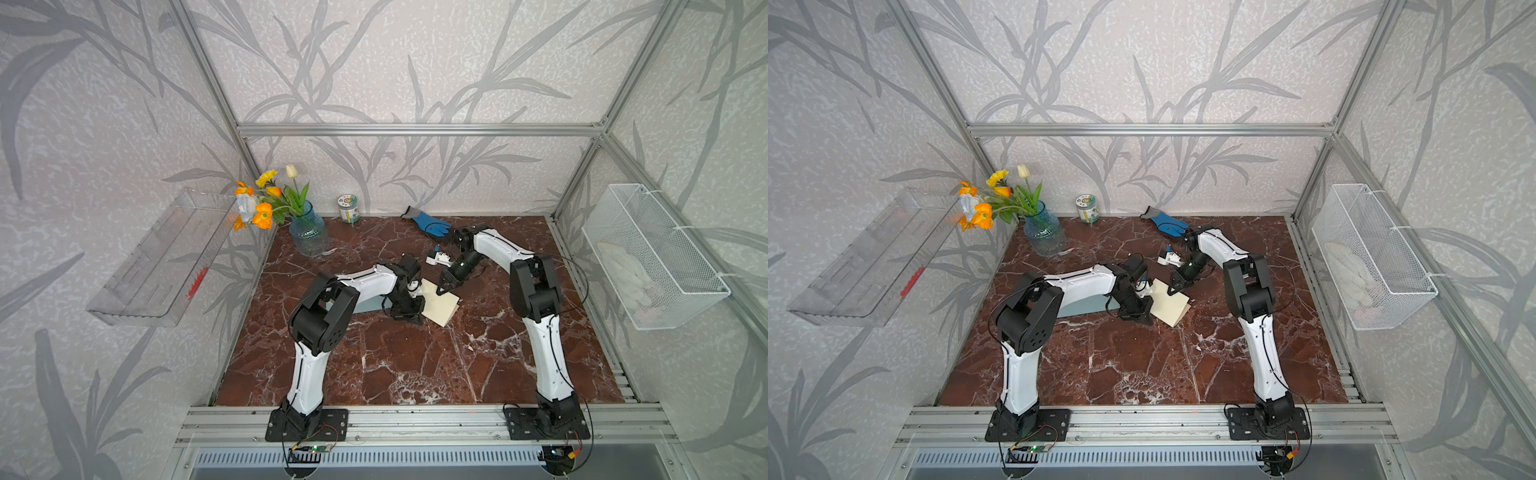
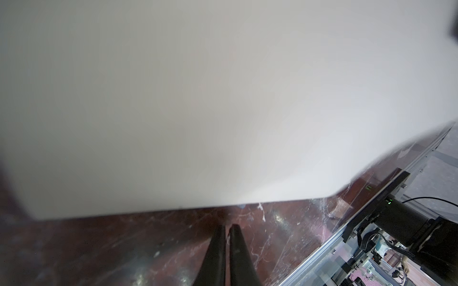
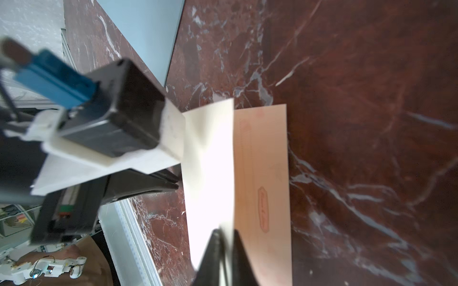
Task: Fold the letter paper in half and place it into the envelope
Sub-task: Fold the letter paper at the center of the board.
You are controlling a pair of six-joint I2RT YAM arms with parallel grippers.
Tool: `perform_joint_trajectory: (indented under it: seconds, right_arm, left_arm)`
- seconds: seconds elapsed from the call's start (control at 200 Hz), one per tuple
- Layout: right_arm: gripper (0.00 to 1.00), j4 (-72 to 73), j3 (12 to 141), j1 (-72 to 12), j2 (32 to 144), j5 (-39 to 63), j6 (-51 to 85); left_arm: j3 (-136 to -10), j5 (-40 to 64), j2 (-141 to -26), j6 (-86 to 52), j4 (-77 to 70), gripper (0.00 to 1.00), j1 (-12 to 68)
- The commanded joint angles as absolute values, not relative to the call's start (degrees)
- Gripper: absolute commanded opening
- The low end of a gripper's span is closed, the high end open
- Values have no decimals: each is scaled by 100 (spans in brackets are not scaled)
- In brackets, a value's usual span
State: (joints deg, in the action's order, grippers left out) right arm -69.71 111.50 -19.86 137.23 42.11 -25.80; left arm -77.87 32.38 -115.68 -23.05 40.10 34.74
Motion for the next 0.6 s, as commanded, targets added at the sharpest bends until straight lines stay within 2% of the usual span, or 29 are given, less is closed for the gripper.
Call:
perform_joint_trajectory:
  seconds: [0.0,0.32,0.43,0.595]
  right_arm:
    - [4,-7142,11146,-2063,13886,4431,-2707]
    - [1,-6929,10863,-2074,13772,4402,-2735]
    - [3,-6932,10859,-2074,13774,4412,-2742]
    - [2,-6917,10845,-2072,13756,4410,-2755]
  left_arm:
    - [-8026,3041,-11146,-2259,4491,9,3445]
    - [-8793,3074,-11129,-2434,4560,9,3416]
    - [-8711,3270,-11511,-2426,4525,7,3423]
    - [-8286,3168,-11461,-2300,4271,6,3432]
